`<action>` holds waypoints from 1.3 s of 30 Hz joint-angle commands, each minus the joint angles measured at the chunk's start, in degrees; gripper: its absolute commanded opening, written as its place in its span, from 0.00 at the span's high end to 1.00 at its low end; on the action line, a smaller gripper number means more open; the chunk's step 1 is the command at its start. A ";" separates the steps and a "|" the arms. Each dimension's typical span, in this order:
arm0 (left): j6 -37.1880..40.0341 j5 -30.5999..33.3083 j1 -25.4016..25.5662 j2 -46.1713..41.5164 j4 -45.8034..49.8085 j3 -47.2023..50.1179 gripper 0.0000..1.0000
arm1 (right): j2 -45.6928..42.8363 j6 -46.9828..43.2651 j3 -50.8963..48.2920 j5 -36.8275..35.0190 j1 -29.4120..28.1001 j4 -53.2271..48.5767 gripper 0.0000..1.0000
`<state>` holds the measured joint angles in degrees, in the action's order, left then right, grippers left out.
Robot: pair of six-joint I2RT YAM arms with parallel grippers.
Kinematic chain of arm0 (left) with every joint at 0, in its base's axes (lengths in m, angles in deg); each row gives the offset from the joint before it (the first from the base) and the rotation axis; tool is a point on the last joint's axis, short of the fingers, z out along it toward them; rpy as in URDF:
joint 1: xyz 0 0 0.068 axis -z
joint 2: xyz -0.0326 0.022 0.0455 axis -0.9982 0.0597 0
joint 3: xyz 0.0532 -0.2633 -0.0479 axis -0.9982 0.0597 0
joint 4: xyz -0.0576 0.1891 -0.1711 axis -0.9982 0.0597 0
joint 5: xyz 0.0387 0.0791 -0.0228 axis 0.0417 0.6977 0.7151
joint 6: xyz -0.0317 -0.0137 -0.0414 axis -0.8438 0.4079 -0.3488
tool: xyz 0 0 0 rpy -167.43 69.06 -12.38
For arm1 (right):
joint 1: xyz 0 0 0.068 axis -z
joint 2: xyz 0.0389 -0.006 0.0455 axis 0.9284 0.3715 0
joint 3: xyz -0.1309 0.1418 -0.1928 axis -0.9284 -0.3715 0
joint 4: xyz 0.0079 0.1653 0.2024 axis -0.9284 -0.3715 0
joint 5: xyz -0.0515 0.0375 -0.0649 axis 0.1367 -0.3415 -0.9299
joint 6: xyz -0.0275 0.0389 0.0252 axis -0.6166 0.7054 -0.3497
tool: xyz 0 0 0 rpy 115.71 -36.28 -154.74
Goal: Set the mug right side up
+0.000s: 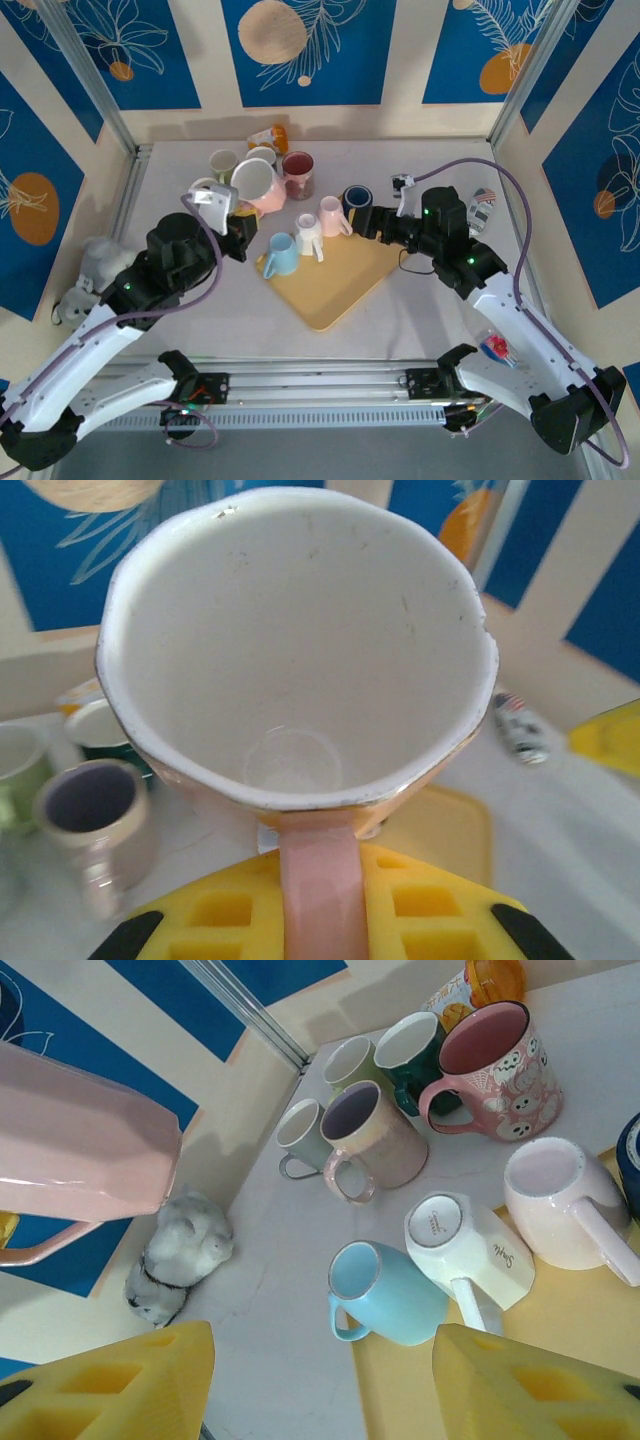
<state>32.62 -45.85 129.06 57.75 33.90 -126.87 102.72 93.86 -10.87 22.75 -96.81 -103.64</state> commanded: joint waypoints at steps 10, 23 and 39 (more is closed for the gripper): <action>4.52 19.95 -3.66 -1.94 13.17 -7.48 1.00 | 4.88 -0.46 6.26 -3.70 -0.42 -8.57 0.40; -1.68 12.68 -23.43 5.33 19.71 -6.26 1.00 | 7.88 -2.55 9.38 -3.83 -1.26 -12.24 0.40; 6.71 -7.61 -44.09 11.51 -8.48 11.61 1.00 | 10.21 -2.73 10.11 -2.29 -1.54 -14.07 0.40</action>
<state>36.27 -47.78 87.27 69.36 38.25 -114.96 111.90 92.38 -2.50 19.56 -97.86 -115.66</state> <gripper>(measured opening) 0.171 0.595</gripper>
